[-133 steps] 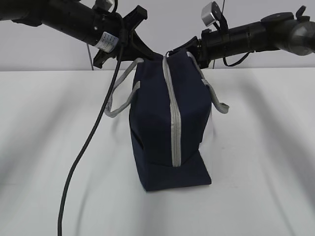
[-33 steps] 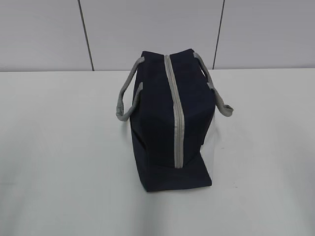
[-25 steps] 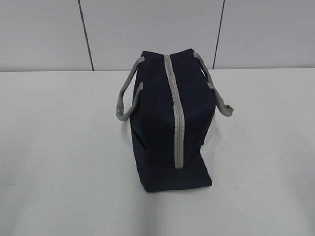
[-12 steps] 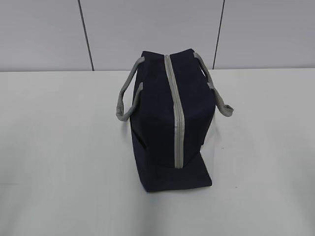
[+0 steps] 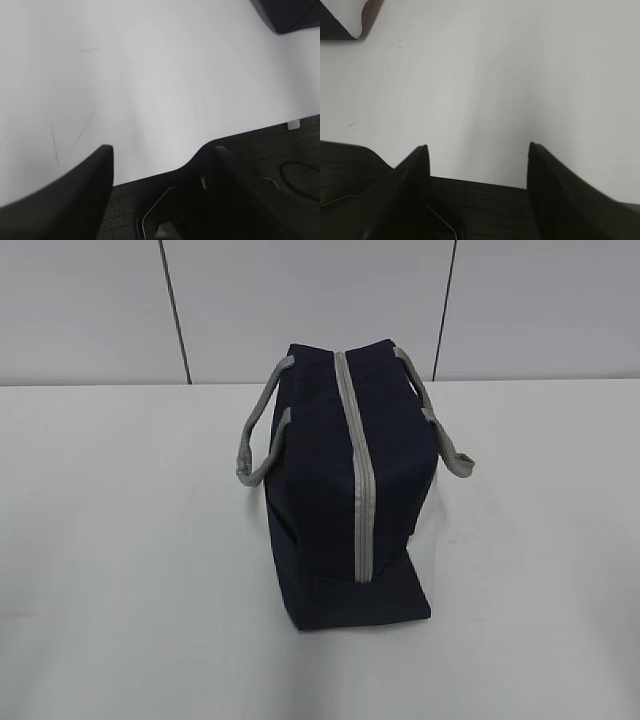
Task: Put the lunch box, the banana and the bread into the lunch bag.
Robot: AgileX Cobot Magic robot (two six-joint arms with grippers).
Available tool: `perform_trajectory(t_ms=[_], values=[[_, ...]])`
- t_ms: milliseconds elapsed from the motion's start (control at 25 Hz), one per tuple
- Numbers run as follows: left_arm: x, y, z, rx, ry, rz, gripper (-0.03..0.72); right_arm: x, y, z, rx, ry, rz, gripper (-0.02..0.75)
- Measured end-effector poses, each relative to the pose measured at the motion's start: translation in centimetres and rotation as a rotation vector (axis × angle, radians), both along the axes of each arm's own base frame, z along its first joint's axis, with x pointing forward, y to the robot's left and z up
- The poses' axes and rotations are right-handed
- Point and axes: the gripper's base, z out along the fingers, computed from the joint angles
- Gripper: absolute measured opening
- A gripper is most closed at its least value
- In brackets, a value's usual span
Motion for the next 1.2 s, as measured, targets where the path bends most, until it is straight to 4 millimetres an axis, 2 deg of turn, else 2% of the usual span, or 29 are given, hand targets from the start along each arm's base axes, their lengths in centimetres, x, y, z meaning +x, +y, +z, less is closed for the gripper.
perform_trajectory(t_ms=[160,400,600,880,1200], values=[[-0.2,0.1,0.1,-0.005,-0.014,0.000,0.424,-0.1,0.0,0.0,0.001,-0.005,0.000,0.475],[-2.3,0.7,0.6,-0.037,-0.139,0.008,0.424,-1.3,-0.3,0.3,0.020,-0.090,0.000,0.475],[-4.3,1.4,0.8,-0.051,-0.264,0.117,0.412,-2.8,-0.6,0.5,0.041,-0.192,0.000,0.475],[-6.3,1.6,0.8,-0.046,-0.390,0.277,0.404,-3.9,-0.9,0.5,0.057,-0.261,0.000,0.475],[-6.7,1.5,0.7,-0.045,-0.409,0.290,0.403,-4.8,-1.0,0.4,0.050,-0.324,-0.092,0.475]])
